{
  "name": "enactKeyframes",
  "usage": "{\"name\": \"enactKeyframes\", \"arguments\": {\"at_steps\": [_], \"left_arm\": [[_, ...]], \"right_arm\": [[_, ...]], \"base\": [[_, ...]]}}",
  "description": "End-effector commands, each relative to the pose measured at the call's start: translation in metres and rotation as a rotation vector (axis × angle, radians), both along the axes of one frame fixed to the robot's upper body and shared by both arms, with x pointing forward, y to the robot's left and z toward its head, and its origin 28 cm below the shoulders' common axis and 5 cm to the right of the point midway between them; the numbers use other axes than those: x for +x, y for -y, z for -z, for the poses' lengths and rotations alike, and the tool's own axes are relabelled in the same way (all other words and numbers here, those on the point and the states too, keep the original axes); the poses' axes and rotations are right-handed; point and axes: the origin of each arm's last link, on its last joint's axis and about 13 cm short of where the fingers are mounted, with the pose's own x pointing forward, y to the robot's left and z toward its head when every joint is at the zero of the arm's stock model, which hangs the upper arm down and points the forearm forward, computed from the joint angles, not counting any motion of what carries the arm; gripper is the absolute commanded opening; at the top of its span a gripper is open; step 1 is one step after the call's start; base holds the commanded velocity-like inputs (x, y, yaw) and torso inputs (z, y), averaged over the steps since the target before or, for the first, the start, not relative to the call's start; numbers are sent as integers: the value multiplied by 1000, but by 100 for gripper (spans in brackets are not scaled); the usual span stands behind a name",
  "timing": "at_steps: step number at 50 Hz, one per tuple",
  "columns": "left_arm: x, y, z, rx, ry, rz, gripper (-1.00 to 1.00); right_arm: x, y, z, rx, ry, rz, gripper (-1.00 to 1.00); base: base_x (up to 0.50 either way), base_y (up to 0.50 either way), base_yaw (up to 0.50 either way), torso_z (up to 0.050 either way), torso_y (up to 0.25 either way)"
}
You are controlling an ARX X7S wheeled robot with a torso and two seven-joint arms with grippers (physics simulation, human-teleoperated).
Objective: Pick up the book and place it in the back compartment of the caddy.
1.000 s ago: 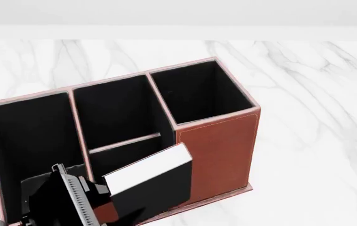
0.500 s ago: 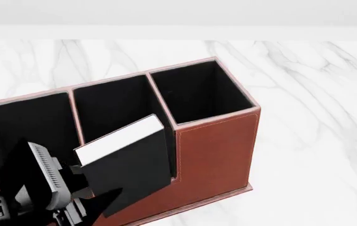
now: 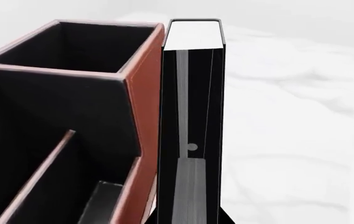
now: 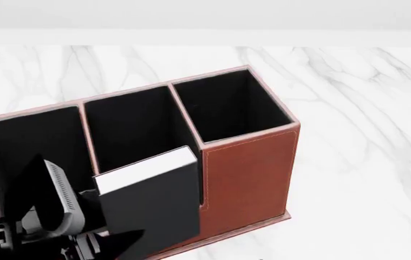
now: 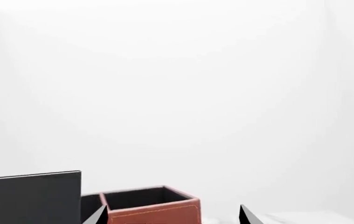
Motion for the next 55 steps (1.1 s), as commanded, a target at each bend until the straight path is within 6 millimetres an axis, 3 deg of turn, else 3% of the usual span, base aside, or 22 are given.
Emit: {"name": "enactKeyframes", "arguments": {"at_steps": [1, 16, 19, 31, 55], "left_arm": [[3, 4, -14, -39, 10, 4, -100], [17, -9, -21, -44, 5, 47, -100], [19, -10, -23, -48, -10, 155, -100], [30, -20, -22, -63, -46, 246, -100], [51, -21, -28, -165, 16, 134, -100]], "right_arm": [[1, 0, 1, -19, -3, 20, 100], [2, -2, 3, -31, -19, 10, 100], [3, -3, 4, -39, -26, 6, 100], [4, -4, 5, -46, -32, 2, 100], [4, -4, 5, -48, -31, 1, 100]], "base": [[0, 0, 0, 0, 0], [0, 0, 0, 1, 1], [0, 0, 0, 0, 3], [0, 0, 0, 0, 1], [0, 0, 0, 0, 1]]}}
